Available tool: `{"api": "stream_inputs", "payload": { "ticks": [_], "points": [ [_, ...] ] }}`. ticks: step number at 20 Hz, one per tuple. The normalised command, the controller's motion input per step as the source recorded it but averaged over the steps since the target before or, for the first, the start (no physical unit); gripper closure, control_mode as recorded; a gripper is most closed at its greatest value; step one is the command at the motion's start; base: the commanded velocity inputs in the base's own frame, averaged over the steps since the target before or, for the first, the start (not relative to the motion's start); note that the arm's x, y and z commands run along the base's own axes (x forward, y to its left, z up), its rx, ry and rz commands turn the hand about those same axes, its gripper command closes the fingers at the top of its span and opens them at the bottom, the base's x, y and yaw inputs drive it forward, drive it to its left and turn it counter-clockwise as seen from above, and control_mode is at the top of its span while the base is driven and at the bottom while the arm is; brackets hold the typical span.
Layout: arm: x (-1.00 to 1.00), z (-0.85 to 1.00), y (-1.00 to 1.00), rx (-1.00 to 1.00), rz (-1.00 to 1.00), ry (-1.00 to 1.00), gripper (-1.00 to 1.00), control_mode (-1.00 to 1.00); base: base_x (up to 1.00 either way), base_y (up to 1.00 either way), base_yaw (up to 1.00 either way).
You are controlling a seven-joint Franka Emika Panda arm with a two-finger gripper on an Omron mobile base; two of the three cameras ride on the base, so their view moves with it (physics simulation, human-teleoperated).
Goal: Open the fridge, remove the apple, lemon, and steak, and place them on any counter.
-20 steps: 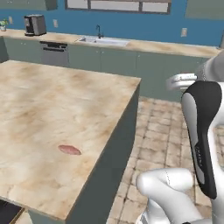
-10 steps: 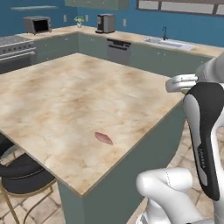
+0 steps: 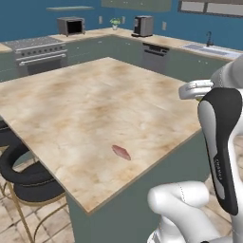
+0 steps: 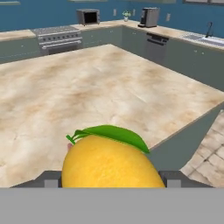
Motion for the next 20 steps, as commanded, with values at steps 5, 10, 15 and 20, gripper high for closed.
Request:
{"api": "stream_inputs", "payload": {
  "ticks": [5,10,15,20],
  "points": [
    [0.0,0.0,0.0,0.0,0.0,0.0,1.0,1.0,0.02,0.0,0.07],
    [0.0,0.0,0.0,0.0,0.0,0.0,1.0,1.0,0.0,0.0,0.0],
    [0.0,-0.01,0.0,0.0,0.0,0.04,1.0,-1.0,0.01,0.0,0.0],
    [0.32,-0.37,0.13,0.0,0.29,0.42,1.0,-1.0,0.0,0.0,0.0]
  ]
}}
